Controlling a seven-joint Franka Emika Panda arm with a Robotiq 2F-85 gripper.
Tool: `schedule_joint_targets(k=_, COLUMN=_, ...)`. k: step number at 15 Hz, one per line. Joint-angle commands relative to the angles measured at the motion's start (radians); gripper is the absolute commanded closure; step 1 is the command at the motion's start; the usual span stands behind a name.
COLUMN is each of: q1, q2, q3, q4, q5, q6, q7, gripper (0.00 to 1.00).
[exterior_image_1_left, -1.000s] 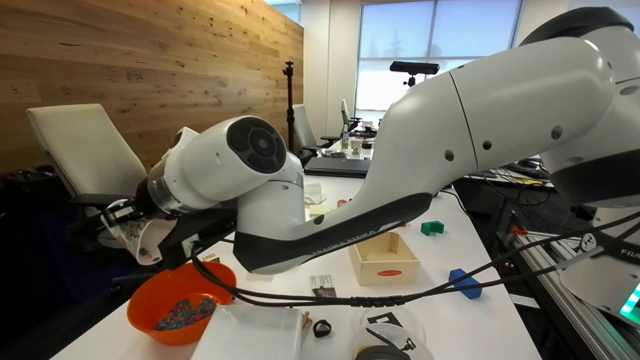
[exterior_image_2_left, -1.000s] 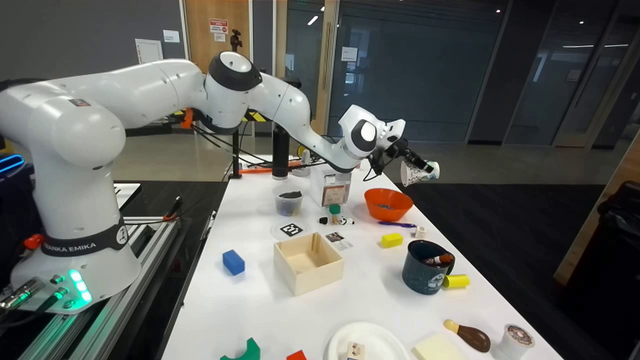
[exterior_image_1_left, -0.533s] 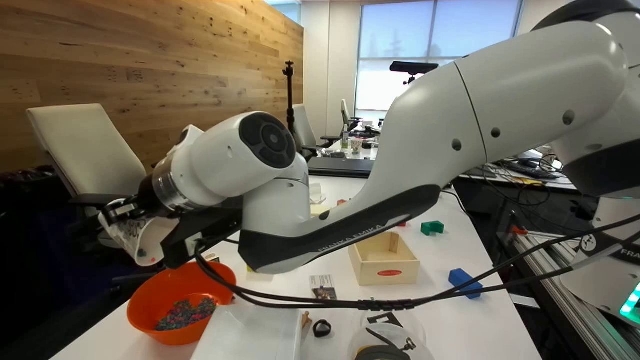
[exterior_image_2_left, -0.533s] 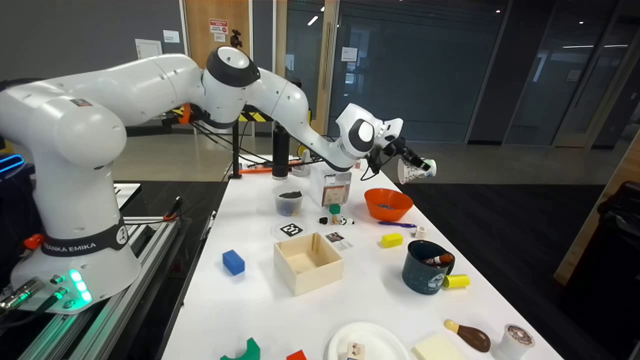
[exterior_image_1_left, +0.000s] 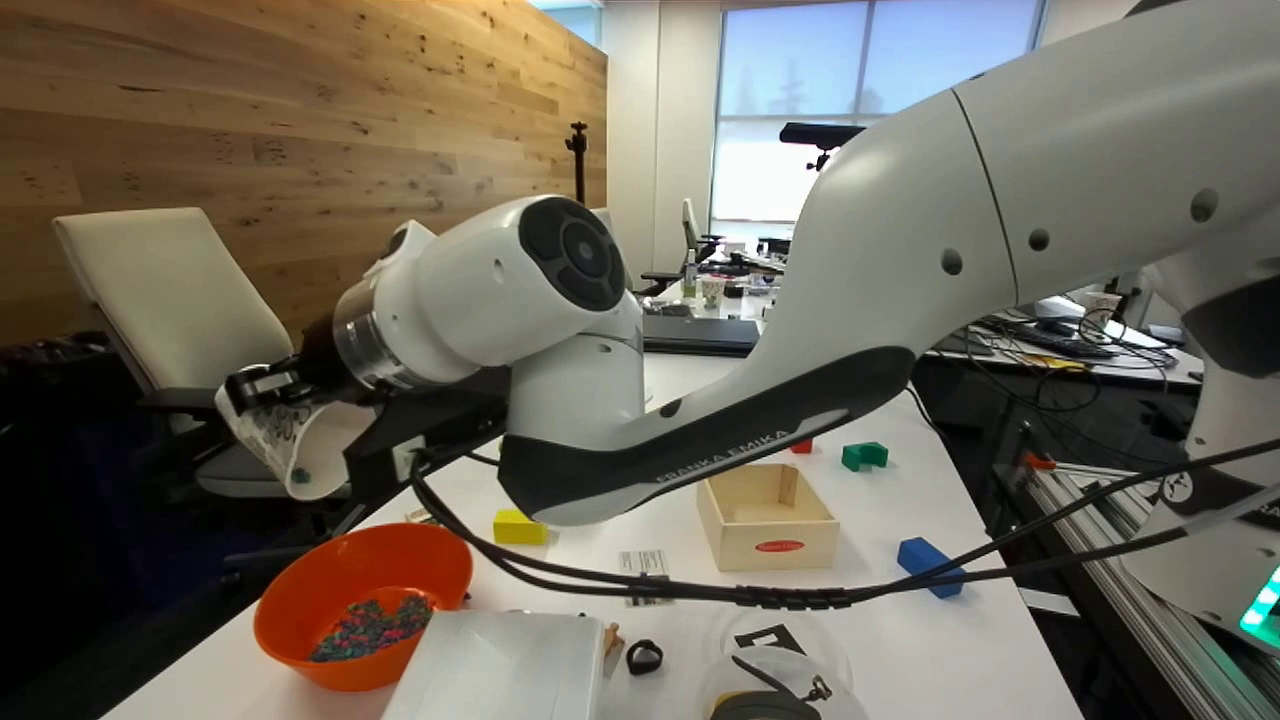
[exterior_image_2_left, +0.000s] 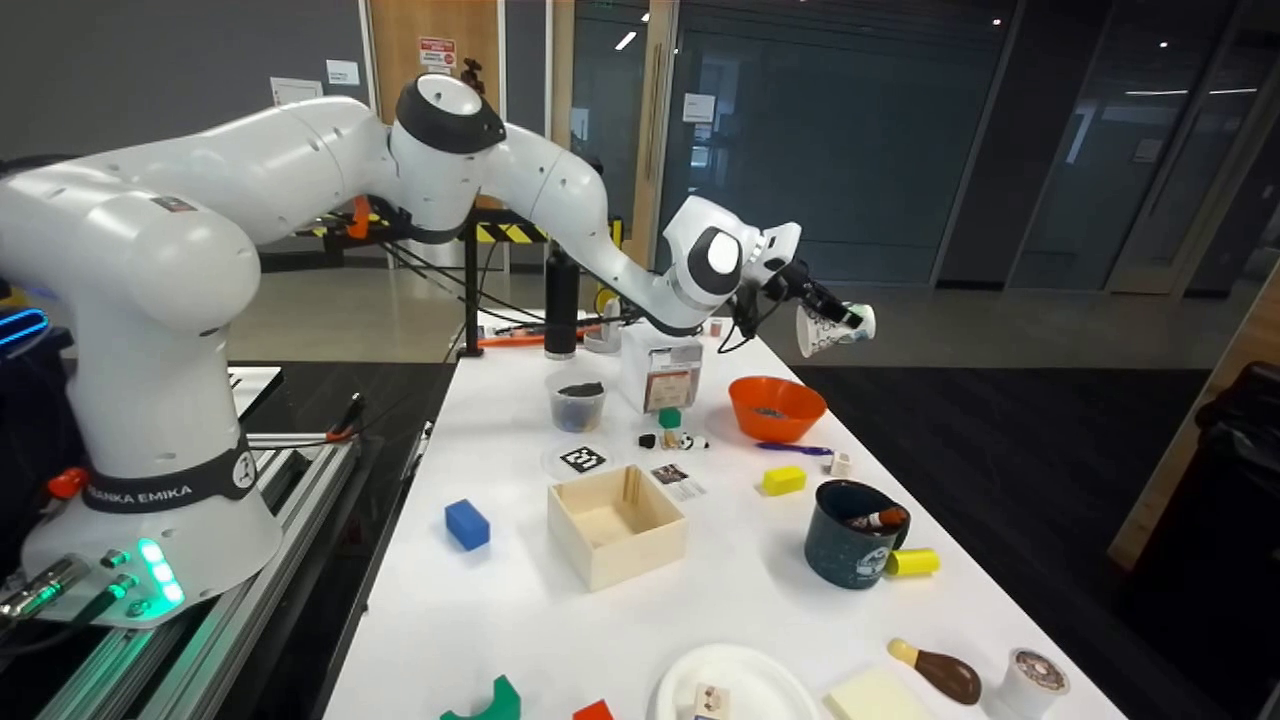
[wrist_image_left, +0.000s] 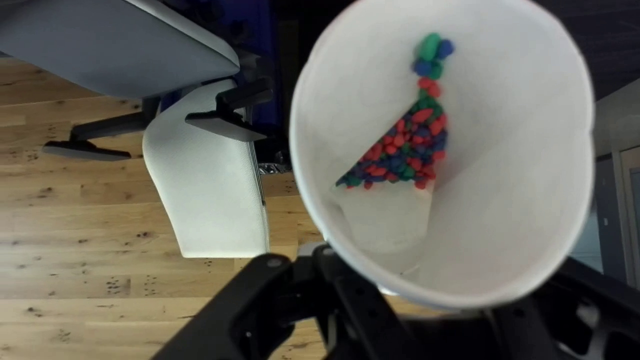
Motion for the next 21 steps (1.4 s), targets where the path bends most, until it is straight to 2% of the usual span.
schedule_joint_targets(k=1, q1=0.076, q2=0.014, q3=-0.080, q4=-0.102, q5=0.084, q6=0.068, q7=-0.003, gripper=0.80)
schedule_joint_targets(k=10, q1=0.165, q2=0.040, q3=-0.135, q4=-0.226, q5=0.241, q6=0.169, q7=-0.049, gripper=0.80)
schedule_joint_targets(k=16, q1=0.163, q2=0.050, q3=-0.105, q4=-0.227, q5=0.325, q6=0.251, q7=-0.145, gripper=0.80)
schedule_joint_targets(k=17, q1=0.165, q2=0.061, q3=-0.121, q4=-0.229, q5=0.274, q6=0.254, q7=-0.087, gripper=0.80)
schedule_joint_targets(k=21, q1=0.154, q2=0.069, q3=-0.108, q4=-0.217, q5=0.265, q6=0.284, q7=-0.096, gripper=0.80)
